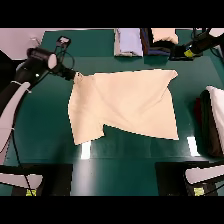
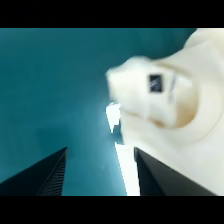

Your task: Fold the shirts.

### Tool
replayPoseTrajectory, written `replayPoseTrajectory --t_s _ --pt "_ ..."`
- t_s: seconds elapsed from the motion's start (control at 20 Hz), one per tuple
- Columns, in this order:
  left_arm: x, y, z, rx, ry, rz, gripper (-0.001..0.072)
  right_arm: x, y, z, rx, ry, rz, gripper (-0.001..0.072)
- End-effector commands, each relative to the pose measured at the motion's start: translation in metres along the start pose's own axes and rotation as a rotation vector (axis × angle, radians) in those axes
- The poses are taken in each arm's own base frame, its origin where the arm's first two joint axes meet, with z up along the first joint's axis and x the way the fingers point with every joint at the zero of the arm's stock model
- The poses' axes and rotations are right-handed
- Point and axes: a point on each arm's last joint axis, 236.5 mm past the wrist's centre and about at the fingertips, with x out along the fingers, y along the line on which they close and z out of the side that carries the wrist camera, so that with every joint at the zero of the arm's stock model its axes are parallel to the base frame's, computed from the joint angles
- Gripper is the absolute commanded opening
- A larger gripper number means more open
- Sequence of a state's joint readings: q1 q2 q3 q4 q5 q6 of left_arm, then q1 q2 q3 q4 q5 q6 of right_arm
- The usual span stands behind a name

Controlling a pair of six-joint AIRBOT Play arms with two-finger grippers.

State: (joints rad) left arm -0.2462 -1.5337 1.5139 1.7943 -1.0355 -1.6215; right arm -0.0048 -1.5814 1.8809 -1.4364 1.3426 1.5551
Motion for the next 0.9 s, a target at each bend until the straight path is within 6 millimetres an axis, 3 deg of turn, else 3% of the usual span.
replayPoseTrajectory --t_s 0.0,0.1,0.3,0.4,0.55,0.65,0.85 --pt "-0.014 0.017 -0.056 -0.109 0.187 -0.058 0.0498 -0.025 -0.01 -0.025 0.011 0.058 -0.018 0.0436" --pt "-0.022 0.008 -0.09 -0.137 0.241 -0.117 0.0499 -0.03 -0.018 -0.069 0.034 0.144 -0.025 0.0436" --pt "-0.032 -0.02 -0.151 -0.167 0.318 -0.197 0.05 -0.019 -0.034 -0.188 0.115 0.323 -0.041 0.0436" --pt "-0.032 -0.025 -0.164 -0.175 0.323 -0.209 0.05 -0.011 -0.041 -0.253 0.174 0.43 -0.049 0.0443" --pt "-0.033 -0.032 -0.165 -0.19 0.326 -0.235 0.05 -0.003 -0.049 -0.328 0.288 0.556 -0.063 0.0462" --pt "-0.033 -0.035 -0.162 -0.199 0.315 -0.247 0.0499 0.0 -0.051 -0.355 0.35 0.581 -0.075 0.0461" --pt "-0.033 -0.037 -0.161 -0.202 0.315 -0.257 0.05 0.009 -0.047 -0.384 0.399 0.618 -0.077 0.045"
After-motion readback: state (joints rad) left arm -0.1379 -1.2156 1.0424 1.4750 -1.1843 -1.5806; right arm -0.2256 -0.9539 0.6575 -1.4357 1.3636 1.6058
